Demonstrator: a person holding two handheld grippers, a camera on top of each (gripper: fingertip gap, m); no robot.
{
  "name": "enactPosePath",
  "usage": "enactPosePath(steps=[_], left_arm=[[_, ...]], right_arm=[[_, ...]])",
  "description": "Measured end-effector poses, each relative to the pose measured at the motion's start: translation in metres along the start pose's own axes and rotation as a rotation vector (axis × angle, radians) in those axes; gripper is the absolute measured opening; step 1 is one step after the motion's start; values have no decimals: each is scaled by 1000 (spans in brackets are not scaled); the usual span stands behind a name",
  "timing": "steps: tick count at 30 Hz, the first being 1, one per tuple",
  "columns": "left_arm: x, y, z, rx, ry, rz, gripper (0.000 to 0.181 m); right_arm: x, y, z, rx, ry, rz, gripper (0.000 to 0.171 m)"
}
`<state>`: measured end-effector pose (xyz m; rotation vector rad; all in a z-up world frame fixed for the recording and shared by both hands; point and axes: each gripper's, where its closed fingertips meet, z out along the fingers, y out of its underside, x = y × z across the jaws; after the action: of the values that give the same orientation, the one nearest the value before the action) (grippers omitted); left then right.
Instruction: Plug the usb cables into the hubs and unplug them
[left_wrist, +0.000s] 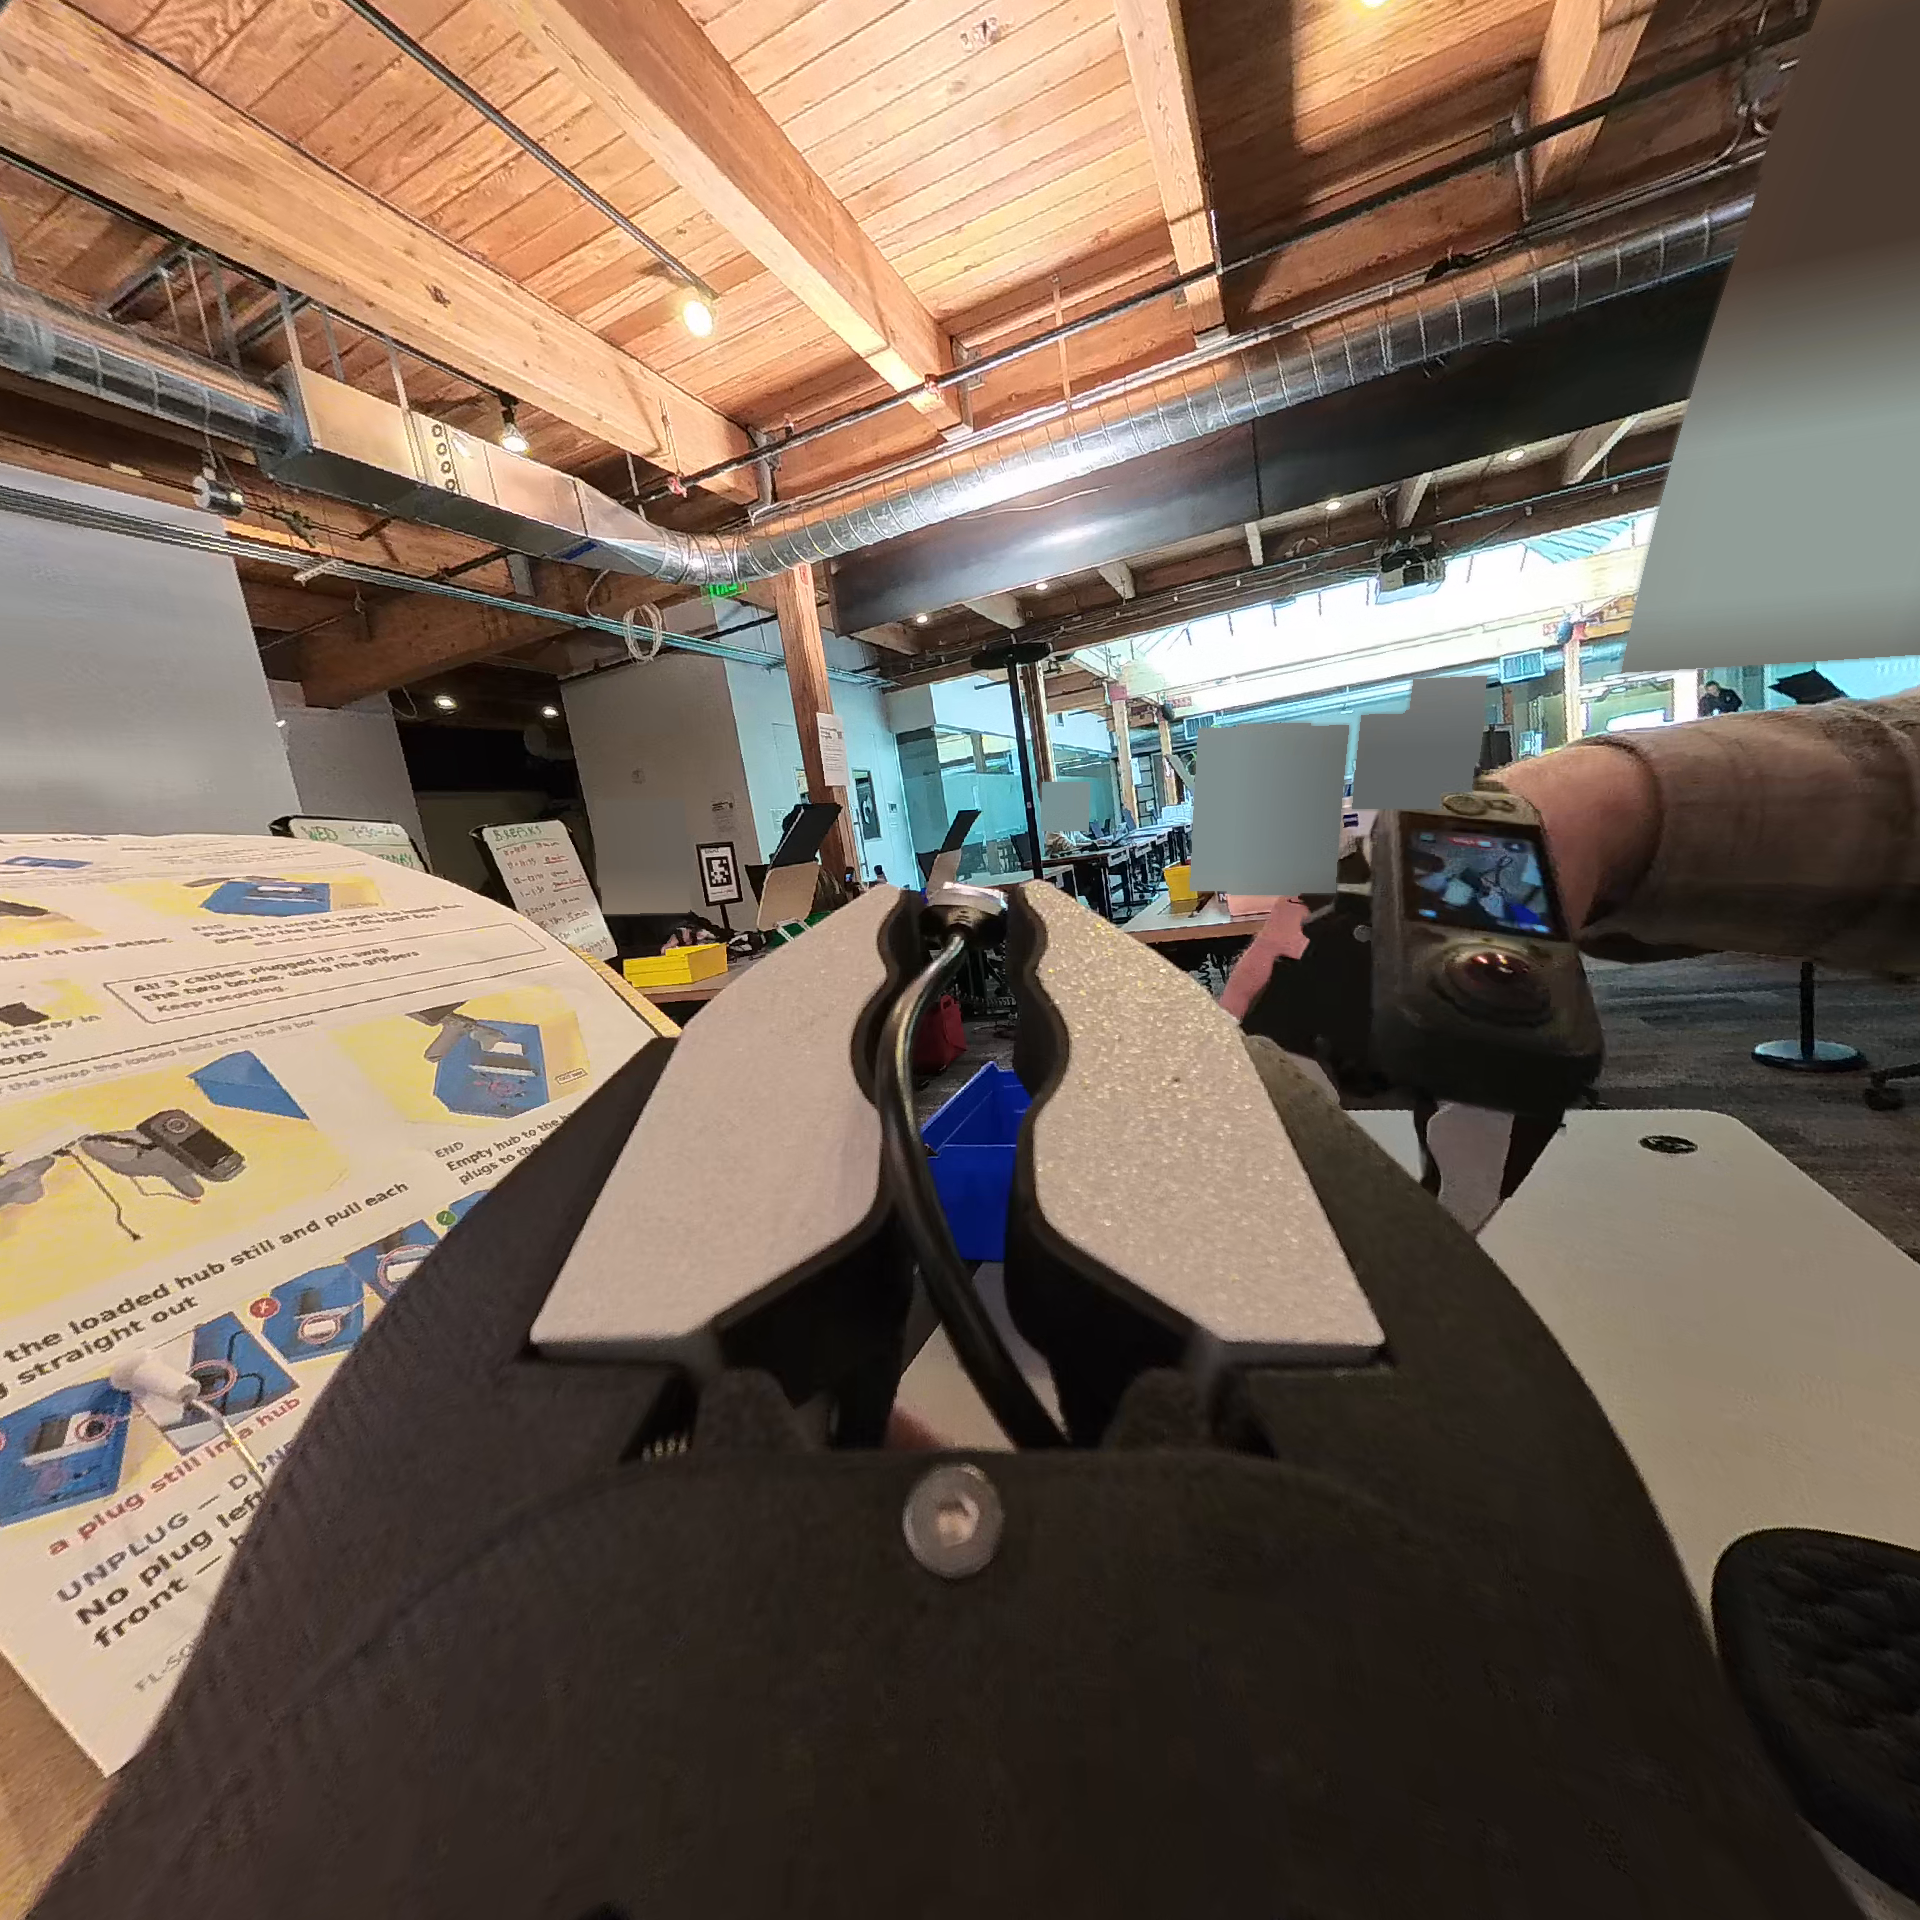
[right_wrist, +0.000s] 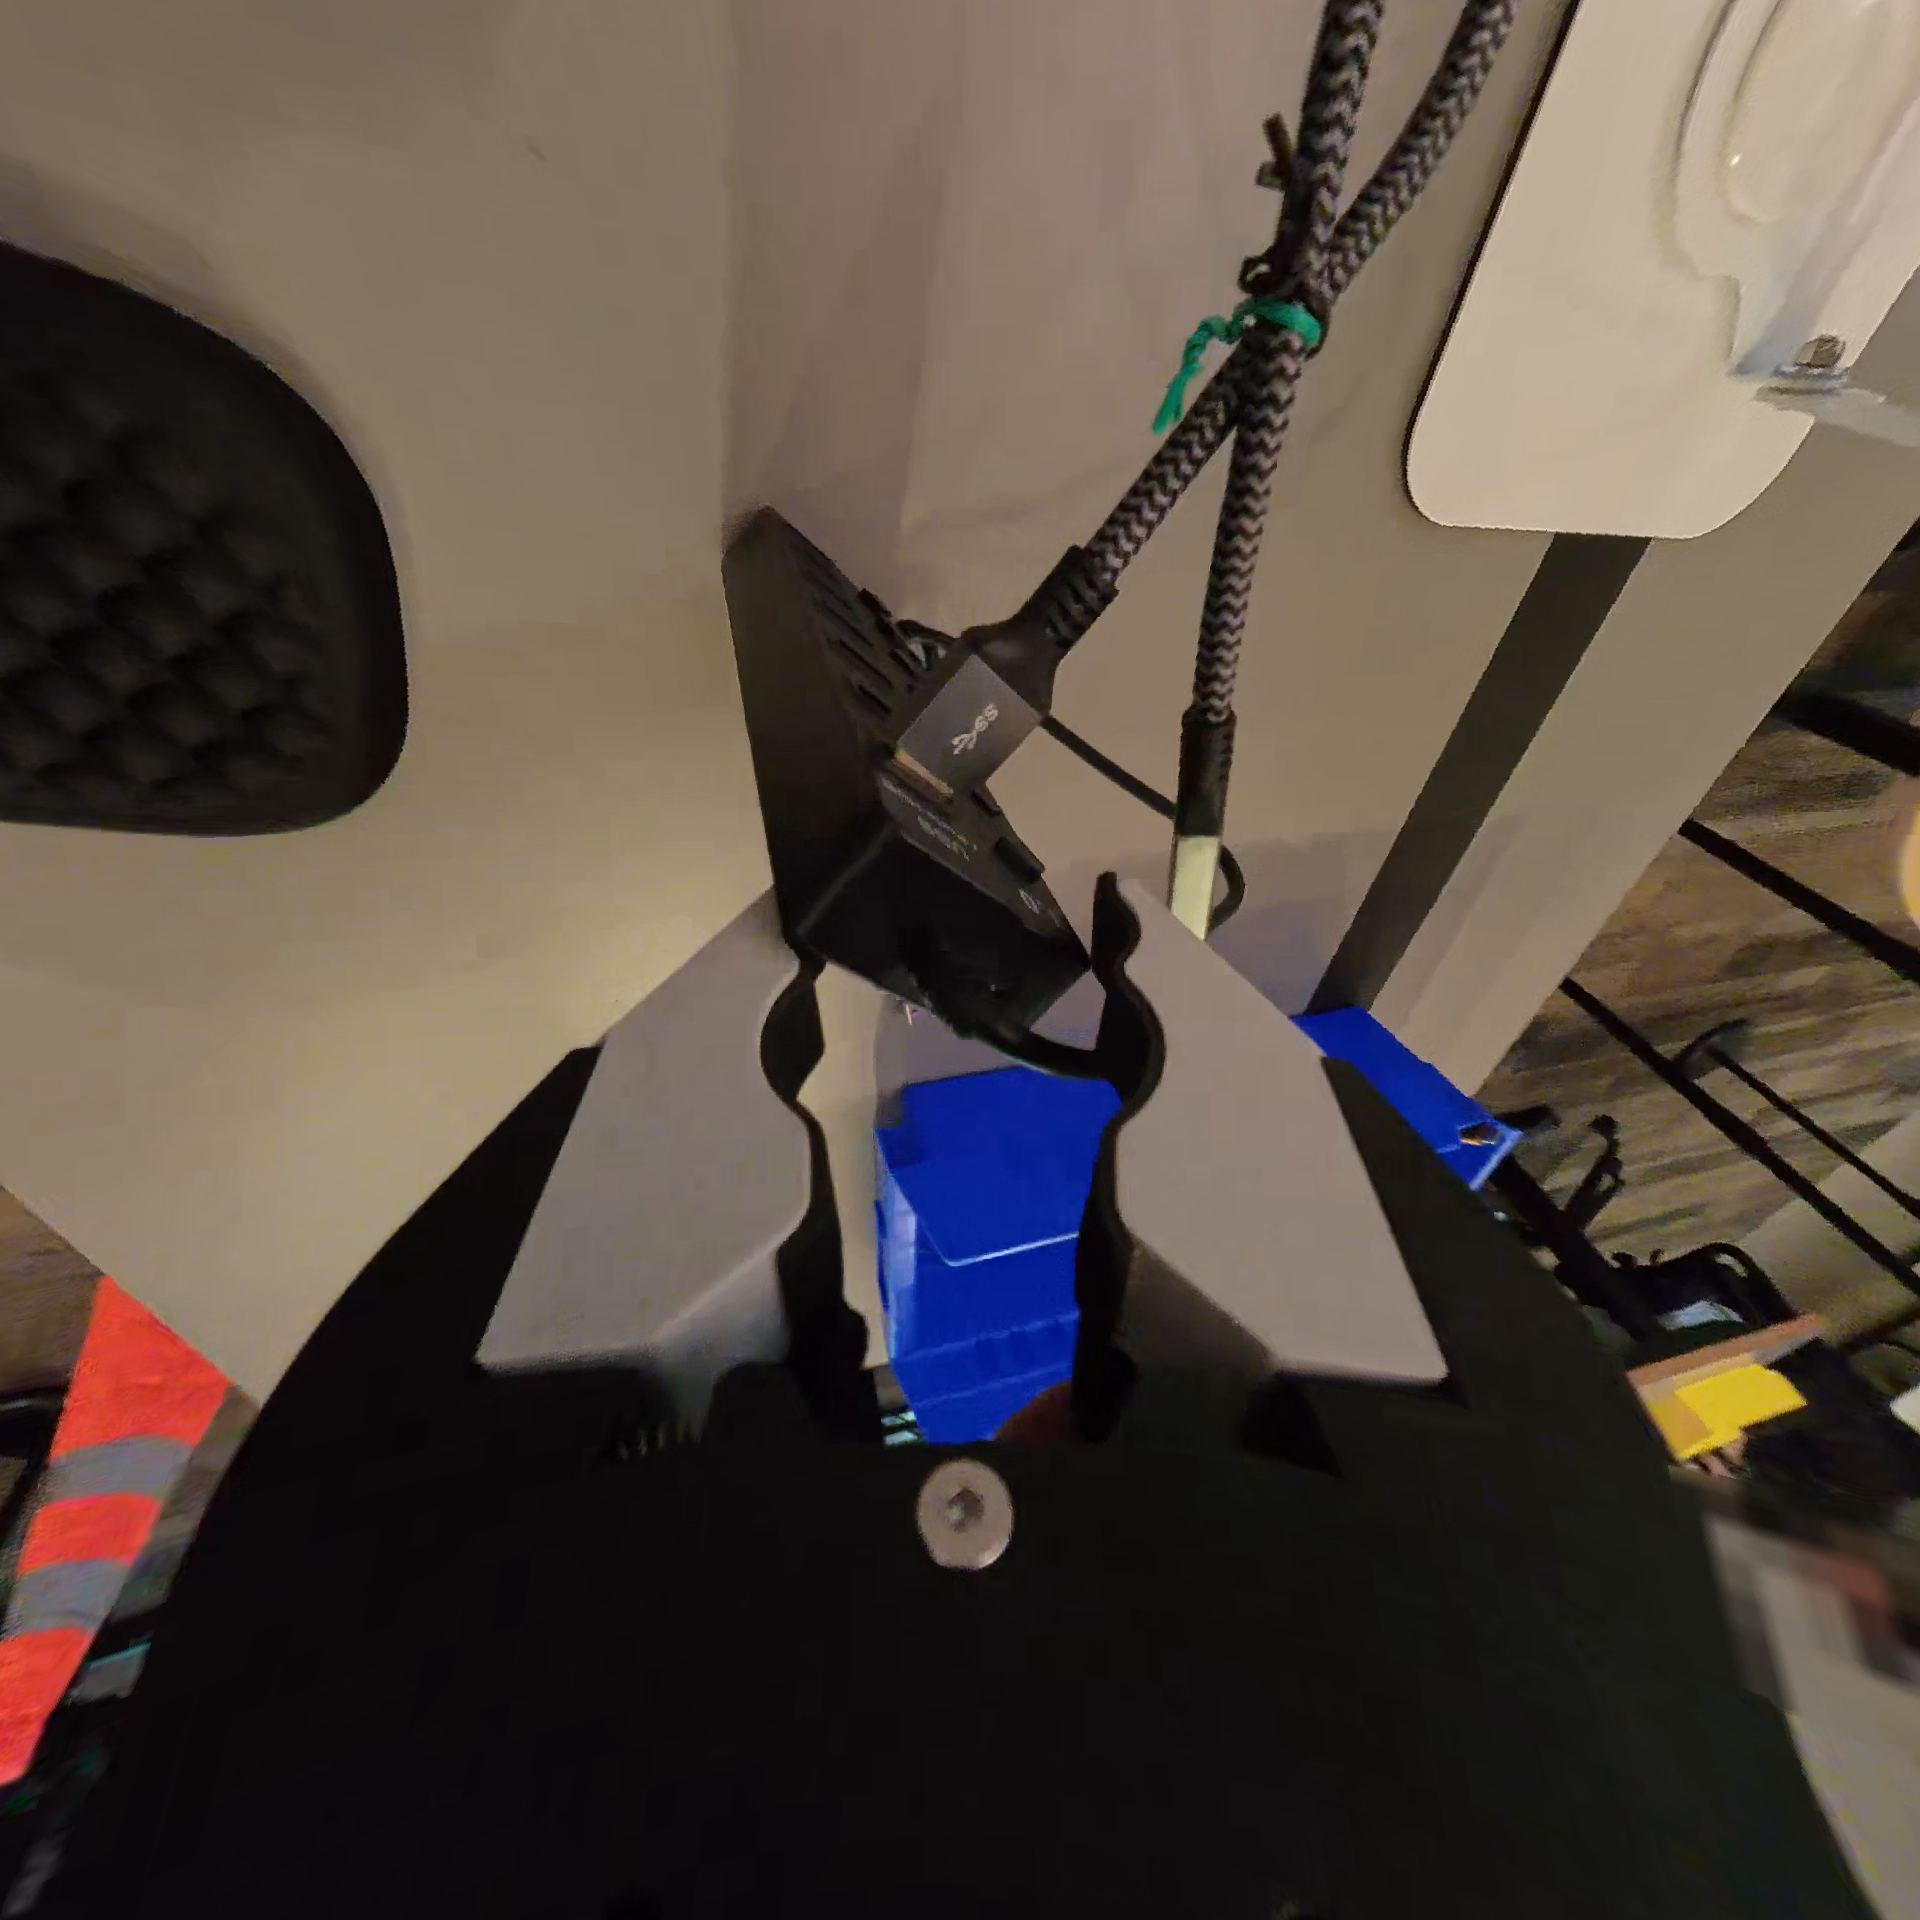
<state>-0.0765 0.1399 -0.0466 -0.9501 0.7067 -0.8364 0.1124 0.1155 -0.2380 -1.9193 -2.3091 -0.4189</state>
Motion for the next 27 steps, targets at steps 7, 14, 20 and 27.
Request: enactPosePath(steps=[7, 14, 20, 27], left_arm=[[-1, 0, 0, 0, -1, -1, 15], [-1, 1, 0, -2, -1, -1, 15], [-1, 3, 0, -5, 0, -3, 15], [1, 3, 0, -7, 6, 0, 15]], right_arm=[[7, 6, 7, -103, 123, -303, 48], [2, -13, 5, -54, 163, -530, 43], [-12, -25, 2, 46, 67, -538, 33], [-36, -1, 21, 1, -114, -535, 40]])
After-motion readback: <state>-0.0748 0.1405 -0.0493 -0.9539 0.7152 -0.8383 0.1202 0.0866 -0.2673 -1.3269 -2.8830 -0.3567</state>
